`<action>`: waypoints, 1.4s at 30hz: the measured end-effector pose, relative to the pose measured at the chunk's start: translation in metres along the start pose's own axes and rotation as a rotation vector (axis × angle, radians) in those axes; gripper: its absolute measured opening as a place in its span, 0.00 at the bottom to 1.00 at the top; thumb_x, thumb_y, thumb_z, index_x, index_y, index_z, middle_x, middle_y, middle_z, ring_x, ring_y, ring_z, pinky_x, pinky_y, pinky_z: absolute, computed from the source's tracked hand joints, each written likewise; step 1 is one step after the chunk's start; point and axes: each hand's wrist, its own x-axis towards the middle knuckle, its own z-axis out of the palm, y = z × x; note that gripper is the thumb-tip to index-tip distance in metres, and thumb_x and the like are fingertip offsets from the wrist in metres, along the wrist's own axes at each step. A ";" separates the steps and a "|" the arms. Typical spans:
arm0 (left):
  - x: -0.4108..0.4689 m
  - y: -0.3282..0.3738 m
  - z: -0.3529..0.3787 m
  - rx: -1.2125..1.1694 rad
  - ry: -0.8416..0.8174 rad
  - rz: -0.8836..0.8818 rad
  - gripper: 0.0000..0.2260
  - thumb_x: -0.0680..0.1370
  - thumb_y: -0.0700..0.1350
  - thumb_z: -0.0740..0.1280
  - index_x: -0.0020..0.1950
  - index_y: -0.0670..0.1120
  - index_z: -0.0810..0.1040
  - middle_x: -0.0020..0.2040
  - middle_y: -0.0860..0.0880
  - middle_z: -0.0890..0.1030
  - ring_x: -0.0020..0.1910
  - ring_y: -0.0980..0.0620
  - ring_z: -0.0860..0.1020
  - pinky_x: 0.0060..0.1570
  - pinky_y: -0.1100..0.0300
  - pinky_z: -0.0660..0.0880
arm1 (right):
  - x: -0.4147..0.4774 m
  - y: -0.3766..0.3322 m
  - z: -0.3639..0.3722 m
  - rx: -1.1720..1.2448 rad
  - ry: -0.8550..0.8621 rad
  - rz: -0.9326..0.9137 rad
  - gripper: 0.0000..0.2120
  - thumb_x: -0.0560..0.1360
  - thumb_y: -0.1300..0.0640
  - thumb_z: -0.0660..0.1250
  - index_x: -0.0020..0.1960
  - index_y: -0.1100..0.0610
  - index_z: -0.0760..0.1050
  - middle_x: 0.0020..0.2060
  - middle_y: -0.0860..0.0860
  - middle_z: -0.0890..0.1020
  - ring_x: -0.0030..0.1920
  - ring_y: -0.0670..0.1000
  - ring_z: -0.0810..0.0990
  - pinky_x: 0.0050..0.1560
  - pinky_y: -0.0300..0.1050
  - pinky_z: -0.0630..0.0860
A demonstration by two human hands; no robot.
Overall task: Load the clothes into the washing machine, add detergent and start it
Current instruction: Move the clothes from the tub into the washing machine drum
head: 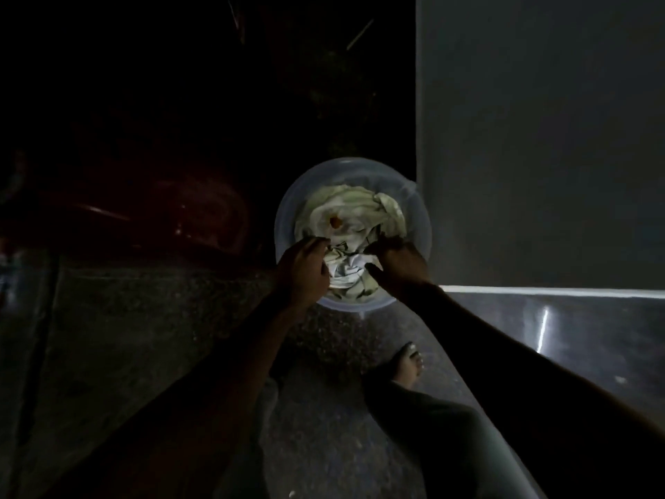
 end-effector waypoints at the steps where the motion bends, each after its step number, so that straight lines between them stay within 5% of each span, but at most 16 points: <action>1: 0.004 -0.013 0.018 0.008 -0.008 0.008 0.19 0.66 0.31 0.71 0.57 0.36 0.81 0.53 0.38 0.83 0.53 0.37 0.82 0.53 0.46 0.78 | 0.012 0.009 0.020 -0.032 -0.026 -0.016 0.17 0.76 0.51 0.66 0.64 0.52 0.76 0.63 0.53 0.78 0.66 0.56 0.72 0.63 0.52 0.70; 8: 0.023 -0.061 0.081 0.045 -0.076 -0.006 0.21 0.72 0.34 0.68 0.65 0.38 0.78 0.62 0.39 0.80 0.61 0.37 0.77 0.60 0.49 0.74 | 0.062 0.036 0.100 -0.169 -0.140 0.029 0.20 0.76 0.48 0.64 0.68 0.45 0.71 0.66 0.54 0.74 0.66 0.60 0.72 0.60 0.55 0.73; 12: 0.023 -0.063 0.080 0.009 -0.171 -0.087 0.22 0.76 0.37 0.64 0.71 0.41 0.73 0.68 0.42 0.76 0.69 0.41 0.72 0.67 0.52 0.67 | 0.051 0.030 0.083 0.042 0.018 0.120 0.16 0.76 0.58 0.65 0.62 0.51 0.77 0.62 0.53 0.77 0.64 0.56 0.74 0.57 0.49 0.73; 18: 0.004 -0.021 0.018 -0.080 -0.217 -0.158 0.15 0.74 0.40 0.68 0.61 0.40 0.78 0.56 0.39 0.81 0.58 0.38 0.78 0.54 0.47 0.75 | -0.008 0.016 -0.004 0.384 0.224 0.279 0.17 0.72 0.71 0.62 0.57 0.62 0.79 0.56 0.58 0.79 0.56 0.58 0.78 0.47 0.36 0.67; 22: -0.006 0.018 -0.042 -0.182 -0.202 -0.191 0.12 0.73 0.45 0.71 0.55 0.46 0.79 0.49 0.47 0.82 0.51 0.42 0.80 0.48 0.50 0.77 | -0.046 -0.006 -0.063 0.487 0.364 0.326 0.12 0.70 0.73 0.62 0.49 0.63 0.79 0.50 0.60 0.80 0.50 0.60 0.79 0.45 0.40 0.68; 27: -0.013 0.051 -0.098 -0.368 -0.214 -0.255 0.25 0.69 0.55 0.70 0.64 0.49 0.75 0.59 0.47 0.81 0.59 0.45 0.79 0.55 0.46 0.78 | -0.078 -0.052 -0.155 0.784 0.602 0.344 0.09 0.74 0.67 0.61 0.47 0.56 0.77 0.43 0.51 0.81 0.45 0.53 0.80 0.45 0.45 0.75; 32: -0.021 0.118 -0.187 -0.531 -0.127 -0.243 0.24 0.72 0.42 0.77 0.64 0.38 0.75 0.60 0.39 0.80 0.59 0.41 0.79 0.58 0.46 0.76 | -0.106 -0.099 -0.253 0.959 0.672 0.165 0.15 0.76 0.65 0.60 0.42 0.45 0.73 0.40 0.43 0.79 0.44 0.46 0.77 0.46 0.46 0.74; 38: -0.018 0.165 -0.266 -0.804 0.034 -0.424 0.43 0.66 0.50 0.81 0.75 0.42 0.64 0.70 0.45 0.72 0.69 0.45 0.72 0.66 0.50 0.71 | -0.149 -0.134 -0.336 1.072 0.687 -0.045 0.14 0.78 0.69 0.59 0.44 0.52 0.74 0.40 0.50 0.79 0.42 0.49 0.77 0.43 0.44 0.74; 42: -0.016 0.198 -0.307 -0.879 0.097 -0.485 0.24 0.75 0.43 0.74 0.68 0.38 0.74 0.64 0.40 0.78 0.64 0.41 0.76 0.56 0.56 0.73 | -0.161 -0.147 -0.367 1.012 0.697 -0.083 0.11 0.77 0.68 0.60 0.45 0.53 0.74 0.41 0.49 0.79 0.44 0.48 0.77 0.47 0.47 0.73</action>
